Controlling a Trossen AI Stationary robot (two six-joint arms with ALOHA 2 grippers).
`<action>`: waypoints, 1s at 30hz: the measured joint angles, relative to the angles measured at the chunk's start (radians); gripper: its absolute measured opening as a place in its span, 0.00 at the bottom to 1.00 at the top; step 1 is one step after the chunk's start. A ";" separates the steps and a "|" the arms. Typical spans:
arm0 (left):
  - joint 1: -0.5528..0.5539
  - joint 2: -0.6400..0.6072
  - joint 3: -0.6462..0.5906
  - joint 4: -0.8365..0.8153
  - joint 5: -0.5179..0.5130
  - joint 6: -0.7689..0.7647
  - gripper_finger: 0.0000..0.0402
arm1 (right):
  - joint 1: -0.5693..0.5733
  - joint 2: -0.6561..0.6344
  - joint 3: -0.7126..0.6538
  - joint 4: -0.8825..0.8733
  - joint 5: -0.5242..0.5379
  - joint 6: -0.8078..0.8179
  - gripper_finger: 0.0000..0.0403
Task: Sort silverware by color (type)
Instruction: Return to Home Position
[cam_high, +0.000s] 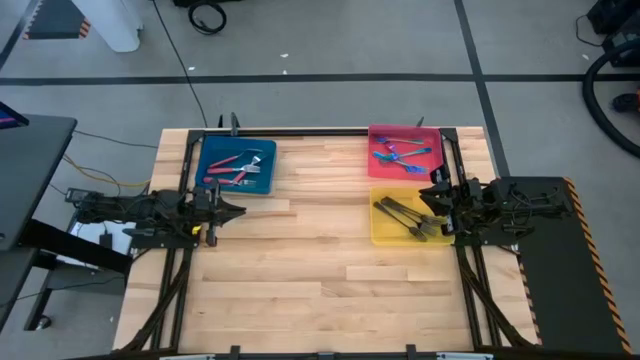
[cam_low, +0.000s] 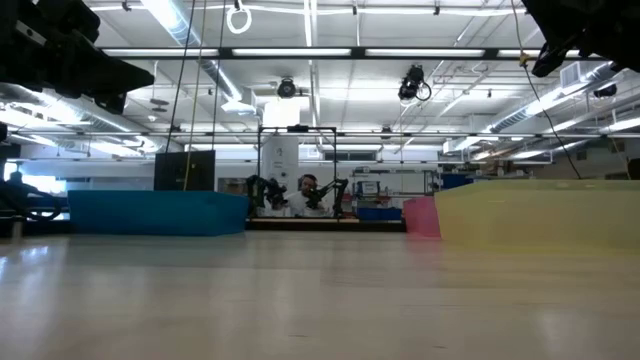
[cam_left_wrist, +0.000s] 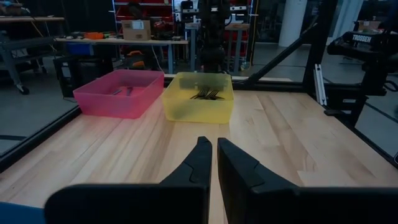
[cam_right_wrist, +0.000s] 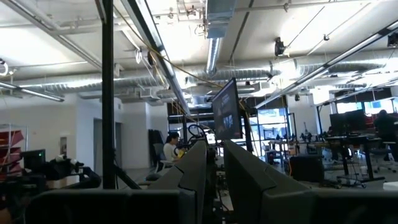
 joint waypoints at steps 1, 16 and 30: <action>0.000 0.000 0.000 0.000 0.000 0.000 0.07 | 0.000 0.000 0.000 0.000 0.000 0.000 0.16; -0.009 0.000 -0.114 0.245 0.000 -0.005 0.07 | 0.000 0.001 0.000 0.001 0.000 0.000 0.16; -0.008 0.001 -0.114 0.246 -0.001 -0.005 0.07 | 0.000 0.001 0.000 0.000 0.000 0.000 0.16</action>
